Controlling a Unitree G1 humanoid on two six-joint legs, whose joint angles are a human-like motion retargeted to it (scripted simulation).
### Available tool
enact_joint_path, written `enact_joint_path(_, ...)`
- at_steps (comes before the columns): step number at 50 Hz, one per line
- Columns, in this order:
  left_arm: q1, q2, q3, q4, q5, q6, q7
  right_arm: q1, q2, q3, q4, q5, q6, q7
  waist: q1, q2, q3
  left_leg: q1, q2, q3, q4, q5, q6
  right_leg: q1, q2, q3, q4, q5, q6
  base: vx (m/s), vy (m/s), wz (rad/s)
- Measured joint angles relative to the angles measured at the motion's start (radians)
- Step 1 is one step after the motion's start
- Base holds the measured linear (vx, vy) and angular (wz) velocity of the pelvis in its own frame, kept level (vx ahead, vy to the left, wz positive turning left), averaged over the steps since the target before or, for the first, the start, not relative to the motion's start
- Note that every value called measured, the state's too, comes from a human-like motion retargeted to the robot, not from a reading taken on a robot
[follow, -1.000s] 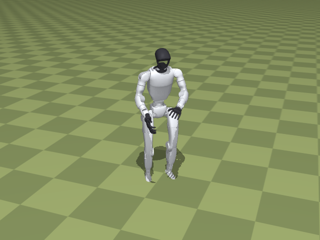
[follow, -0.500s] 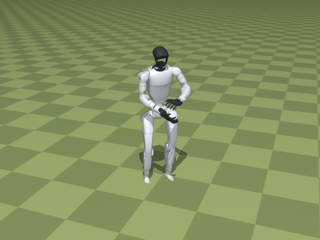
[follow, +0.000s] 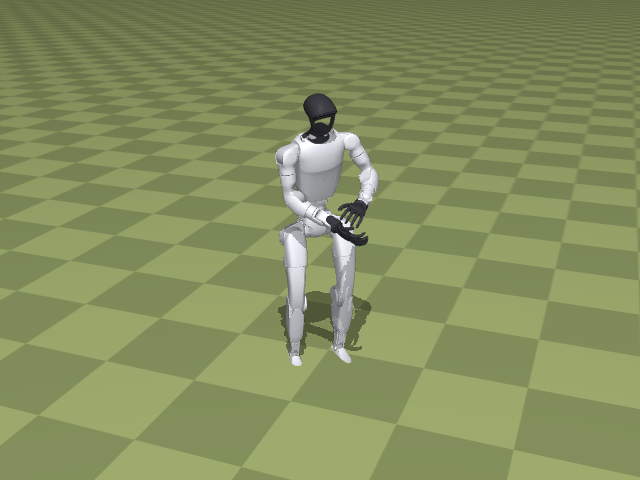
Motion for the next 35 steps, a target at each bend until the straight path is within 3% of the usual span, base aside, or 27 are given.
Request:
enact_joint_path(12,-0.042,-0.016,0.005,0.064,-0.027,0.025,0.003,0.015,0.025,0.032,-0.006,0.018,0.014,-0.006,-0.01,0.026,-0.028,-0.01,0.005,0.007,0.019,-0.031,0.009,0.017,0.011,0.011,-0.045,0.017,0.001,0.01,0.02,-0.01)
enact_joint_path(19,-0.091,0.028,-0.053,0.059,-0.018,-0.003,-0.04,0.015,0.036,0.036,0.01,-0.006,0.024,-0.015,-0.016,0.025,-0.048,0.013,-0.002,0.023,-0.011,-0.04,0.022,0.027,0.005,0.031,-0.06,0.027,0.013,0.03,0.08,-0.08)
enact_joint_path(28,-0.05,0.135,-0.111,-0.01,-0.033,-0.058,-0.125,-0.02,0.048,0.049,0.02,-0.093,0.039,-0.021,-0.012,0.003,-0.051,0.051,-0.024,0.05,-0.054,-0.037,0.039,0.01,-0.024,0.059,-0.003,0.009,0.032,0.02,0.08,-0.08)
enact_joint_path(35,-0.044,0.158,-0.104,-0.024,-0.057,-0.054,-0.159,-0.047,0.049,0.07,0.061,-0.153,0.073,0.022,-0.024,-0.03,-0.044,0.087,-0.064,0.045,-0.099,-0.019,0.05,-0.043,-0.078,0.099,0.15,-0.054,0.046,0.0,0.03,0.11)
